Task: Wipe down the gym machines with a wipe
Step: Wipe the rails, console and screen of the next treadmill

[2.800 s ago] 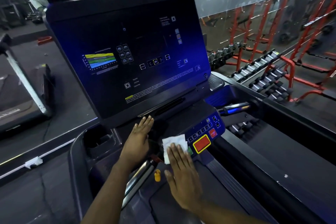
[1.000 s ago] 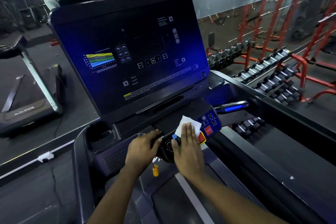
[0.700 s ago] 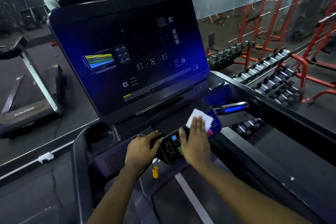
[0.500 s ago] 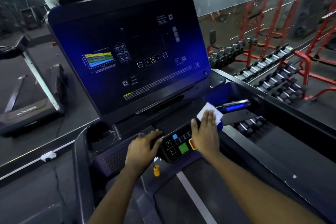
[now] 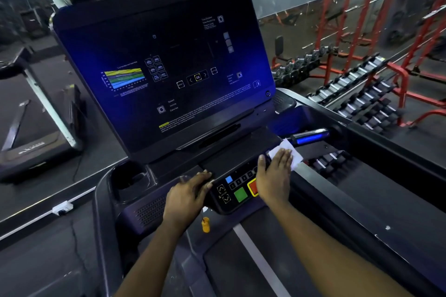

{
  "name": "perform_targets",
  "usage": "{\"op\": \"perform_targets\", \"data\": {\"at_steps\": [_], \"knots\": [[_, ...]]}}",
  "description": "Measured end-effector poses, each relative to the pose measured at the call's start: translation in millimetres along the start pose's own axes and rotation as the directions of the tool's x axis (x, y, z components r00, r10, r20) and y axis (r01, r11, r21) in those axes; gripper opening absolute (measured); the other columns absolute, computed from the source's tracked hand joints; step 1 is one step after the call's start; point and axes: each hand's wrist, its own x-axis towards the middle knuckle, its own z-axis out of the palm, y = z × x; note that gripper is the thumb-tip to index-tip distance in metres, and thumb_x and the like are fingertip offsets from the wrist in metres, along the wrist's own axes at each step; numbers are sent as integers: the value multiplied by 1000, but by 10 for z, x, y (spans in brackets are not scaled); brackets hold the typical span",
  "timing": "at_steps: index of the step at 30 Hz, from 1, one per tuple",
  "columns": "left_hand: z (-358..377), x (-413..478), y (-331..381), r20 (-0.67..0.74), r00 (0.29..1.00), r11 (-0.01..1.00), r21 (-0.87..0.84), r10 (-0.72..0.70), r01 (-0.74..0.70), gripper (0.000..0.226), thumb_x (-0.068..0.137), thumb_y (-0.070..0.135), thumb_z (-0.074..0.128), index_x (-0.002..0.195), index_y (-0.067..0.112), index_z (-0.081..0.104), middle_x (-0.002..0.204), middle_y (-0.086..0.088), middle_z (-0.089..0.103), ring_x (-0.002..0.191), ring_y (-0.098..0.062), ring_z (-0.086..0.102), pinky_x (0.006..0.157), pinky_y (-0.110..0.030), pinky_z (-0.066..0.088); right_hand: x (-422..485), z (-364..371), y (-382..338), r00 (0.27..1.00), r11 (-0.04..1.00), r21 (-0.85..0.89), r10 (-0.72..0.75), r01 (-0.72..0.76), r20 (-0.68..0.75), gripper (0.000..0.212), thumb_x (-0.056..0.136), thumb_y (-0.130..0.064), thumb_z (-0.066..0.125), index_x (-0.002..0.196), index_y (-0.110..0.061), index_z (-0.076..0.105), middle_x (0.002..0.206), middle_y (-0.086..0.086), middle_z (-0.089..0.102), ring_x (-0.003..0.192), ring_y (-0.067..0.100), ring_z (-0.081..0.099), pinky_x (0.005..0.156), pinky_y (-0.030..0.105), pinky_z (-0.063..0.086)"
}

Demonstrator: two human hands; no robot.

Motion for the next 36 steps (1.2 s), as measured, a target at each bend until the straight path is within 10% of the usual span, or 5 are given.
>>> {"op": "perform_targets", "data": {"at_steps": [14, 19, 26, 30, 36], "knots": [[63, -43, -51, -12, 1000, 998, -60, -15, 14, 37, 99, 57, 49, 132, 45, 59, 129, 23, 66, 110, -6, 67, 84, -34, 58, -581, 104, 69, 988, 990, 23, -138, 137, 76, 92, 98, -69, 17, 159, -1, 2, 167, 13, -7, 155, 21, -8, 126, 34, -2], [118, -131, -168, 105, 994, 994, -106, 34, -22, 48, 104, 33, 51, 150, 45, 41, 155, 26, 40, 145, 4, 32, 112, -25, 40, -110, -73, -84, 996, 995, 83, 49, -55, 79, 83, 104, -57, 28, 158, 1, 0, 167, 19, -6, 156, 26, -8, 127, 39, -1], [109, -323, -151, 103, 991, 981, -185, 83, -63, 60, 104, 14, 52, 156, 34, 30, 164, 13, 27, 151, 0, 19, 124, -22, 15, -754, 171, 16, 927, 908, -197, -344, 369, 153, 95, 94, -74, 6, 160, -6, 0, 166, 8, -9, 156, 20, -8, 127, 37, -3], [107, -486, -208, -23, 999, 988, -149, -46, 42, 44, 100, 14, 58, 144, 19, 54, 143, 0, 59, 126, -16, 59, 102, -33, 50, -681, 205, -229, 982, 977, -111, -172, 181, 80, 86, 101, -62, 22, 159, -2, 2, 168, 16, -1, 156, 24, -4, 127, 41, 3], [125, -514, -208, -36, 999, 984, -178, -30, 23, 18, 101, 14, 57, 117, 16, 64, 105, 0, 68, 91, -17, 67, 78, -37, 55, -1268, 443, 56, 865, 859, -124, -479, 497, 148, 78, 104, -59, 19, 161, -8, 6, 169, 7, -4, 156, 17, -7, 127, 39, 7]]}}
